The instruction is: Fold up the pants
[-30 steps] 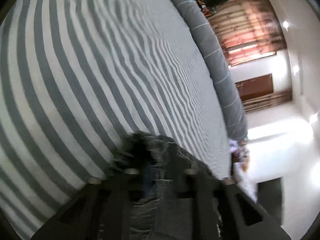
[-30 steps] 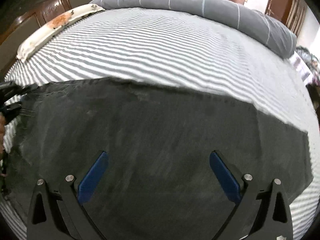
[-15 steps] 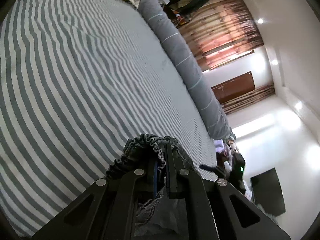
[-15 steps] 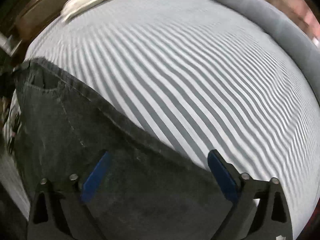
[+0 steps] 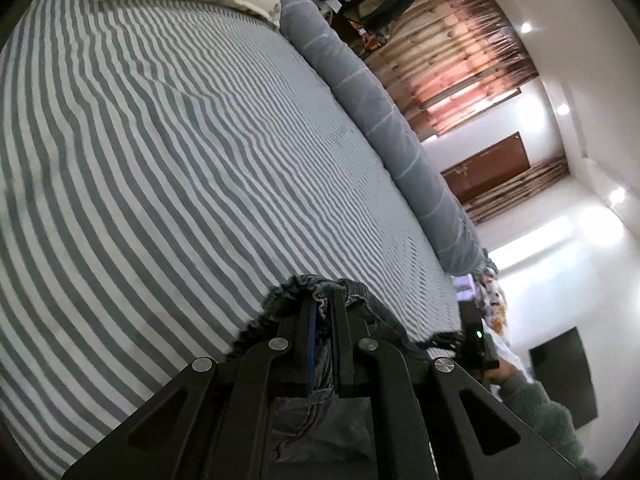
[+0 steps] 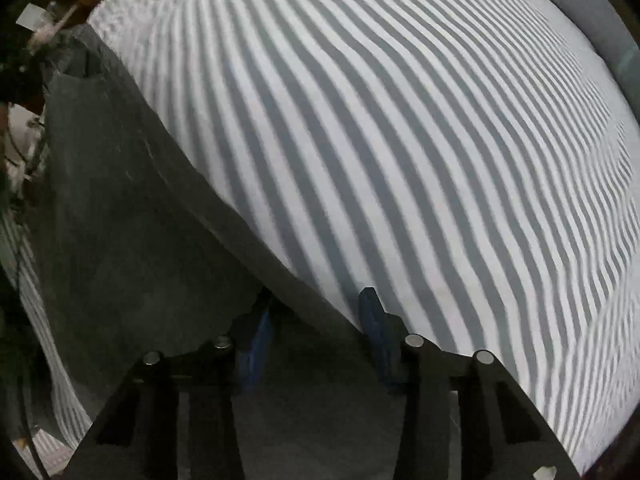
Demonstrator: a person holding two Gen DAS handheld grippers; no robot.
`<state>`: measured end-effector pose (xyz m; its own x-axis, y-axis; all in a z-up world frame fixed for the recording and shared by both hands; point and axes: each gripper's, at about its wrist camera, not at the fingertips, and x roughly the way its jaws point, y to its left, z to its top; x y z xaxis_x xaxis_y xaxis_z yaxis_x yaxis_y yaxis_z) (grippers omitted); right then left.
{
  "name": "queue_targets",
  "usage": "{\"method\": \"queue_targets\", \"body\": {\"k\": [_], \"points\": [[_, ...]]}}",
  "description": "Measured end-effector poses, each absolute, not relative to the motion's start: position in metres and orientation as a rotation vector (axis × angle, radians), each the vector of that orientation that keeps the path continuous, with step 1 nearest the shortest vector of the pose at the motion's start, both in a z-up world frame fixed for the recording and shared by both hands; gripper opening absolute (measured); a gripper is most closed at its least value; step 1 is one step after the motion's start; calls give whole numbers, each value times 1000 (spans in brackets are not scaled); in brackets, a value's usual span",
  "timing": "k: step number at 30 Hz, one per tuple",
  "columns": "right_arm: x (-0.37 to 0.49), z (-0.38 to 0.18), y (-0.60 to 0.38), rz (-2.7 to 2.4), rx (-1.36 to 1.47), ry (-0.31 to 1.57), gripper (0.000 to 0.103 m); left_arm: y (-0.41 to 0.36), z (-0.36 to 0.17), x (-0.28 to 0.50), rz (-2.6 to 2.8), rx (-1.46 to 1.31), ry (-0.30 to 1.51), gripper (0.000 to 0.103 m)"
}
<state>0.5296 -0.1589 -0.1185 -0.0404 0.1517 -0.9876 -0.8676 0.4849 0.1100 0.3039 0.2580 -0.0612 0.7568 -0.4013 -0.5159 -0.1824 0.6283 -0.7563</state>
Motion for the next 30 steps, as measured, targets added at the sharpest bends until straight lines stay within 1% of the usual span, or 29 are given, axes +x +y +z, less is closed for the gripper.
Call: {"method": "queue_targets", "body": {"k": [1,4,7,10,13,16,20,22,25,30], "points": [[530,-119,-163,934,-690,1364,34,261,-57,301,-117,-895,709,6],[538,-116,-177,903,-677,1340,28,275,-49,293,-96,-912,664,6],[548,-112,-194,860,-651,1330,22,268,-53,303,-60,-831,740,6],[547,-111,-201,859,-646,1309,21,257,-67,310,-102,-828,820,6],[531,-117,-185,854,-649,1285,16,253,-82,314,-108,-805,906,6],[519,-121,-189,840,-634,1266,16,257,-94,319,-102,-807,970,8],[512,-125,-183,816,-604,1248,16,263,-107,322,-111,-840,1002,19],[514,-130,-177,805,-586,1246,16,266,-112,325,-106,-849,993,19],[511,-132,-179,798,-571,1246,16,269,-120,333,-126,-894,1001,23],[526,-130,-184,792,-561,1251,16,272,-129,349,-171,-951,1003,23]]}}
